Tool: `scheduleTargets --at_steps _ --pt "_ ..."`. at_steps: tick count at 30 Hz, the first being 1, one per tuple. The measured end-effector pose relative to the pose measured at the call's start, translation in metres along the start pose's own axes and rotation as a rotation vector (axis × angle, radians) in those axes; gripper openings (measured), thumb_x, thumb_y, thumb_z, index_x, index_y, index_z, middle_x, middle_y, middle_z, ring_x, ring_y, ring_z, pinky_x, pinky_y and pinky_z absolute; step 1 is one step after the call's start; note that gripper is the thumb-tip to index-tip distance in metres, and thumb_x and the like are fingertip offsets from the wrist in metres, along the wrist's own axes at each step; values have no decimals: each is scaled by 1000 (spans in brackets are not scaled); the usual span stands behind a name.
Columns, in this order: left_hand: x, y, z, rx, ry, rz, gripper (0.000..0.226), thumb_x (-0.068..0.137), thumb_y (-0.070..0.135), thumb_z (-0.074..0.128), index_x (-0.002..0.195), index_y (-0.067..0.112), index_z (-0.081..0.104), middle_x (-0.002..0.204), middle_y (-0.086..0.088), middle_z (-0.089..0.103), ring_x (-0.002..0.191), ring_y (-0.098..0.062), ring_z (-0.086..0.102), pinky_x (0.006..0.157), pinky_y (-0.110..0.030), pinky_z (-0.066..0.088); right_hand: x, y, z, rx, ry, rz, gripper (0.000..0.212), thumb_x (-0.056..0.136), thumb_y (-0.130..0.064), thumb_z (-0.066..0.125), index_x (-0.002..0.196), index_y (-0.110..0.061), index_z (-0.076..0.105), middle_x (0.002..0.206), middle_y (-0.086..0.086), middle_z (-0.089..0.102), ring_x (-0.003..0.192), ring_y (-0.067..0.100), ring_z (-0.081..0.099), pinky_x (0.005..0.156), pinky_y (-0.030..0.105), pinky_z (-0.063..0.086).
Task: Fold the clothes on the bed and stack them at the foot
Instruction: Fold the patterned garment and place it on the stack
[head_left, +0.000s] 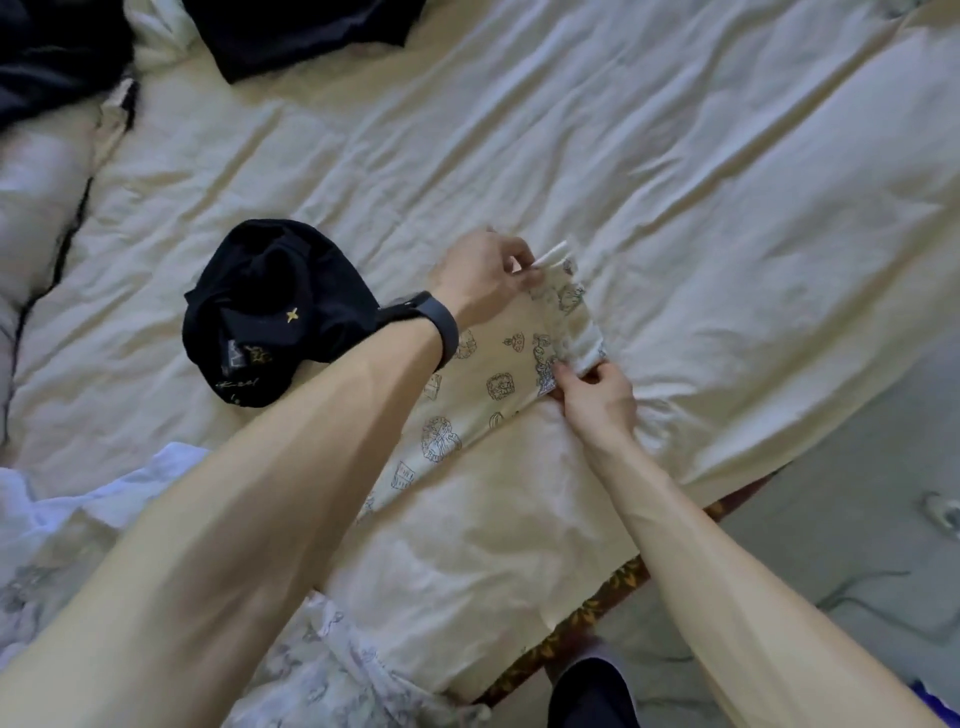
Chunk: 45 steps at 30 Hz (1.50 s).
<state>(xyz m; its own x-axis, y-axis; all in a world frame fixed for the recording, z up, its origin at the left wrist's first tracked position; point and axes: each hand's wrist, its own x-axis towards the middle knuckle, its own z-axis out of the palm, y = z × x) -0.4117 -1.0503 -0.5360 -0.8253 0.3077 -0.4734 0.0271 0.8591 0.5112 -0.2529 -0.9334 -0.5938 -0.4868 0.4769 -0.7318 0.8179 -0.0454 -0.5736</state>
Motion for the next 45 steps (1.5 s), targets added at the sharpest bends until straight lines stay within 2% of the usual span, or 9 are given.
scheduleTargets --at_steps 11,14,18,22,25,30,37,41,45 --pt "-208 -74 -66 -809 123 -174 11 88 25 61 79 27 68 80 -5 75 67 -15 69 54 -16 44 -169 -10 26 223 -179 -406 17 93 -31 71 85 -43 63 84 -14 70 70 11 69 58 22 52" --pt "-326 -144 -69 -977 299 -388 19 81 26 54 70 34 68 79 -7 75 71 -20 71 57 -24 45 -241 25 65 40 -312 -552 12 94 -27 71 87 -29 61 81 -3 67 75 19 68 62 34 54" --pt "-489 -236 -26 -1173 543 -785 25 95 29 50 91 12 68 76 -9 72 65 -22 70 61 -33 43 -342 103 120 -335 -578 -879 9 87 -13 74 93 -15 67 93 -4 61 79 -2 58 67 13 43" --pt "-614 -292 47 -1198 641 -1074 28 103 30 51 97 10 70 81 -11 74 60 -20 69 57 -30 49 -414 203 154 -752 -936 -1044 25 82 -4 70 105 -13 69 106 1 62 88 22 61 62 31 48" --pt "-667 -320 102 -1155 593 -1177 22 100 28 59 89 12 69 78 -6 75 71 -21 72 49 -21 50 -437 261 167 -1079 -1173 -1048 37 93 -13 53 128 -20 62 136 0 54 114 30 57 82 41 53" --pt "-687 -349 153 -871 398 -1255 18 97 26 63 109 13 60 104 -1 63 98 -25 62 75 -35 47 -430 283 174 -1351 -1186 -730 48 97 -22 51 144 -26 50 149 -1 48 129 26 53 101 40 49" --pt "-600 -339 95 -622 425 -842 43 94 34 62 132 20 50 127 2 49 117 -18 52 95 -35 45 -360 201 173 -641 -518 -325 24 97 -44 65 114 -27 61 106 -15 66 102 6 66 85 26 55" --pt "-527 -328 58 -449 371 -710 49 93 37 61 137 19 47 133 -4 49 126 -23 46 103 -41 43 -322 160 191 -378 -455 -156 40 96 -44 67 120 -12 62 110 9 71 100 18 68 90 38 55" --pt "-450 -328 24 -309 407 -557 53 93 42 59 139 21 46 136 -3 47 127 -22 45 104 -38 42 -300 125 213 26 -529 196 44 100 -52 57 102 -9 64 80 7 76 71 17 73 62 28 57"
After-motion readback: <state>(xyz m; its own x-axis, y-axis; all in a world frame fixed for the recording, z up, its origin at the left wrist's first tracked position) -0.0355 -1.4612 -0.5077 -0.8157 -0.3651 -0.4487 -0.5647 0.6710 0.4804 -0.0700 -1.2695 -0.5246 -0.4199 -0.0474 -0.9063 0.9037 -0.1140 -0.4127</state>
